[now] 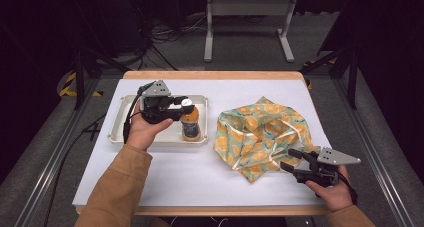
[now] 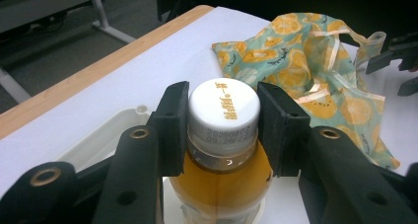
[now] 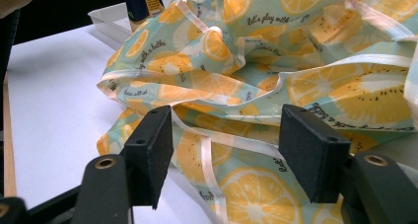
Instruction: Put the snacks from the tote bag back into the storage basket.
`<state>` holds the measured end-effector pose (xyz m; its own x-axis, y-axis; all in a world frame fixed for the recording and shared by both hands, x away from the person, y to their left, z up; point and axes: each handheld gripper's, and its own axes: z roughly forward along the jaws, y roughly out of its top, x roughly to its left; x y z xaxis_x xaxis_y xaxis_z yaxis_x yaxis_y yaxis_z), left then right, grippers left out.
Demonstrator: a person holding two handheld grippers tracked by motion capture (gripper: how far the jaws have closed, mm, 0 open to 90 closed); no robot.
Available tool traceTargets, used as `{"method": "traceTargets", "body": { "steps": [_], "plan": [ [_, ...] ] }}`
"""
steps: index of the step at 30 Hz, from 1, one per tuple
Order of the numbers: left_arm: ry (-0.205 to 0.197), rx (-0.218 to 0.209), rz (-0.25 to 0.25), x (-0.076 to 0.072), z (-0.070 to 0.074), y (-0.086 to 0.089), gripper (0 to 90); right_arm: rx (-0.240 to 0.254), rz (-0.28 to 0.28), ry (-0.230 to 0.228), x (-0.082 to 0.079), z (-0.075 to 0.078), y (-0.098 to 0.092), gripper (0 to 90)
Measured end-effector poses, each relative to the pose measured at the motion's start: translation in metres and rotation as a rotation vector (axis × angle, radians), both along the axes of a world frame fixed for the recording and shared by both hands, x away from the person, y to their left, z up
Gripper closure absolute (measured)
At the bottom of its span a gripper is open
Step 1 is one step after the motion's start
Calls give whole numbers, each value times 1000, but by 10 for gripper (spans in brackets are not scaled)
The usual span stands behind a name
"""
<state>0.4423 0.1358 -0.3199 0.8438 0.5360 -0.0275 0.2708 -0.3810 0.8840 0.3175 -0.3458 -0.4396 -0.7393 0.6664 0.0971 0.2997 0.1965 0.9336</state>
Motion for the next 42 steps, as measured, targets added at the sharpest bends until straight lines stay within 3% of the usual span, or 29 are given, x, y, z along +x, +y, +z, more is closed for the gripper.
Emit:
{"method": "traceTargets", "body": {
  "steps": [15, 35, 39, 42],
  "plan": [
    [6, 33, 1, 0, -9, -1, 583, -1, 5, 2, 0, -1, 1, 388],
    [29, 21, -20, 0, -14, -4, 572, 0, 4, 5, 0, -1, 1, 373],
    [47, 23, -4, 0, -16, -7, 411, -1, 4, 5, 0, -1, 2, 370],
    [38, 8, -9, -1, -14, -7, 355, 0, 3, 4, 0, -1, 1, 363]
  ]
}}
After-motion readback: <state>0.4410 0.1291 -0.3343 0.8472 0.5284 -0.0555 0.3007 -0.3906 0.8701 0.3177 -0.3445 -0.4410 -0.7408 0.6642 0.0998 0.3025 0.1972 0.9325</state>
